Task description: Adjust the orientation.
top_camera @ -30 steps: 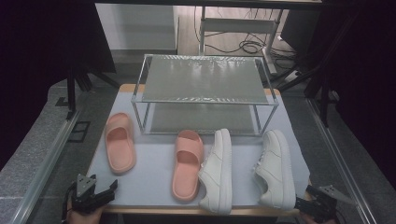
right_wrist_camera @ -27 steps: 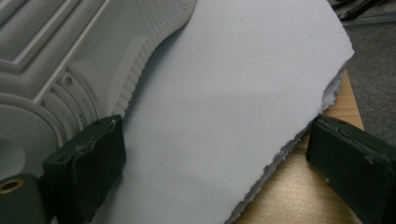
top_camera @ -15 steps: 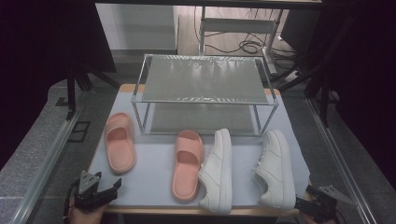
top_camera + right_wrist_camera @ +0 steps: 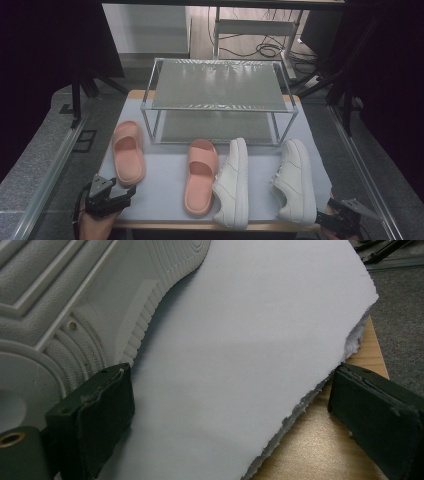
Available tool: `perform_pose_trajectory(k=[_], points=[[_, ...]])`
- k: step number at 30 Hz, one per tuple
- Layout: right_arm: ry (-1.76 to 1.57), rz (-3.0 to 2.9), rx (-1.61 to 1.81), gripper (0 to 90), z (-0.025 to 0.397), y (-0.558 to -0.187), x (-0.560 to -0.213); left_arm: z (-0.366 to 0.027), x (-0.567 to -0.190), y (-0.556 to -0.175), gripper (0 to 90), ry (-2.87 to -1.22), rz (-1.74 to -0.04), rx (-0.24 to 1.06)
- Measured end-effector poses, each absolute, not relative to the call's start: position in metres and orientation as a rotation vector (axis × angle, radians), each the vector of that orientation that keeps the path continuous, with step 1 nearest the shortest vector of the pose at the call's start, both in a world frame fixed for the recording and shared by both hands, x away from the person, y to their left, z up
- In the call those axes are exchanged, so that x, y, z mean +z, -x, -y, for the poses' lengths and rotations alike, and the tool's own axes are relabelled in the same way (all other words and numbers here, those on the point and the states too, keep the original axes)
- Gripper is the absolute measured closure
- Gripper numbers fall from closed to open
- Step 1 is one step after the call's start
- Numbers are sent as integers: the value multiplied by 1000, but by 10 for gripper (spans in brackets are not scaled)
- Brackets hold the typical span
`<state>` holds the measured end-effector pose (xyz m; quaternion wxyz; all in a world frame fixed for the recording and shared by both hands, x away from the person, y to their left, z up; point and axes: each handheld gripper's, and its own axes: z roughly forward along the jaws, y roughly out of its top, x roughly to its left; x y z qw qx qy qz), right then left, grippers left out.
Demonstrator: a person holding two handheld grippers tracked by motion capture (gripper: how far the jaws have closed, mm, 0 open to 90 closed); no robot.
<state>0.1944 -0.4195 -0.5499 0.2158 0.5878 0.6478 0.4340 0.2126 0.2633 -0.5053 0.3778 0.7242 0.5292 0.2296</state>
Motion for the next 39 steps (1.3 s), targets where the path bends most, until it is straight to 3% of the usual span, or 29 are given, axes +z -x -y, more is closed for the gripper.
perform_pose_trajectory(k=[39], points=[[-1622, -1794, 1206, 43, 420, -194, -550, -255, -488, -303, 471, -1844, -1366, 613]])
